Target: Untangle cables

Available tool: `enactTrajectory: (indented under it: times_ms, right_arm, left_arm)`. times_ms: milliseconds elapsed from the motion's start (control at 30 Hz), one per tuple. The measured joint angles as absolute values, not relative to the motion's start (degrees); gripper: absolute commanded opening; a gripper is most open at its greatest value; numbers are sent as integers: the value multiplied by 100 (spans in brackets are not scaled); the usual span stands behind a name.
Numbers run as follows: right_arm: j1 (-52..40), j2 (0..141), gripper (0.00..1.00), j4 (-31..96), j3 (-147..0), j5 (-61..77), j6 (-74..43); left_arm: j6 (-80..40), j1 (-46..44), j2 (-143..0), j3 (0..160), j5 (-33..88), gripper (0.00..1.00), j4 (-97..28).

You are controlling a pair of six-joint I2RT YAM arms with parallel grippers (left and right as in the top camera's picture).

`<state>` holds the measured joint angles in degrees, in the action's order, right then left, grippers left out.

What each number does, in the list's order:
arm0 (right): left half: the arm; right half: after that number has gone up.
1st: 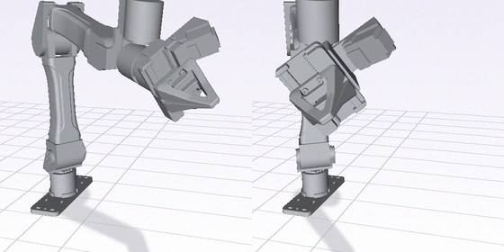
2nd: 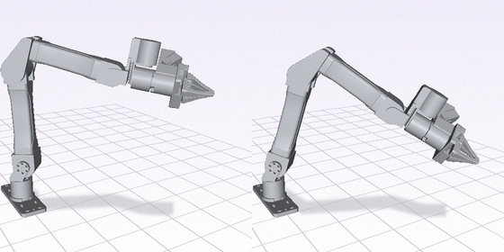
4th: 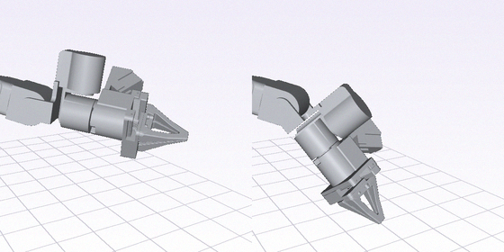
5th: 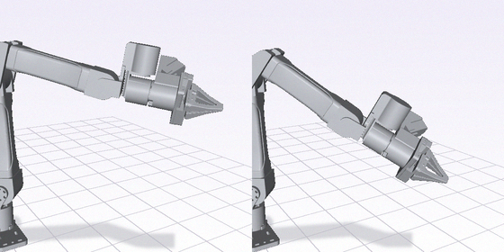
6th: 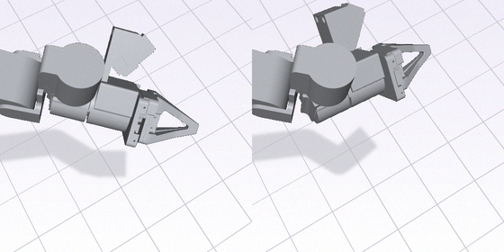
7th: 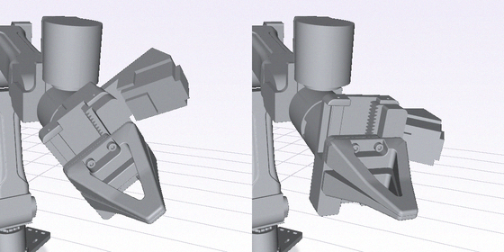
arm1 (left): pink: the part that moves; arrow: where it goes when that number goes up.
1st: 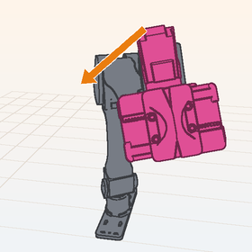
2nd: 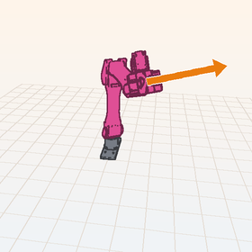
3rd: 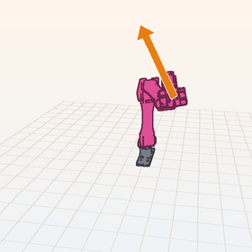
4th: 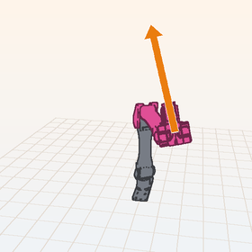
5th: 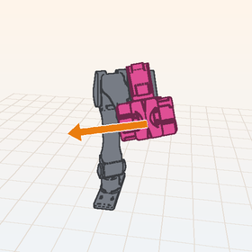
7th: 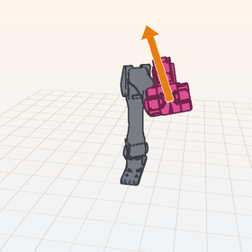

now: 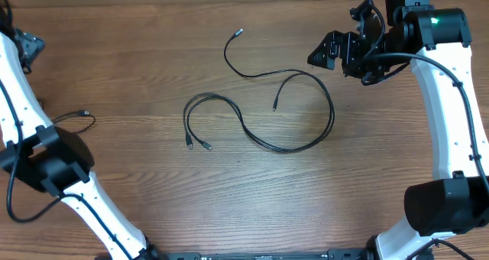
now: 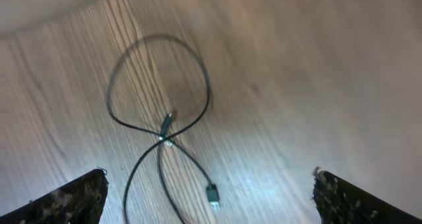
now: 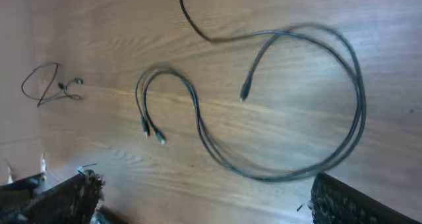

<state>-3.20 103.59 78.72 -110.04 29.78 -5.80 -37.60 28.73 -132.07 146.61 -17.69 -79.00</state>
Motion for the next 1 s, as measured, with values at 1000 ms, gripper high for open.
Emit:
enactTrajectory:
  times_ms: [1000]
  right_arm:
    - [1313, 10359, 100, 7699, -11004, 1111, -1627]
  left_arm:
    - [650, -2775, -12283, 14656, 996, 72, -9231]
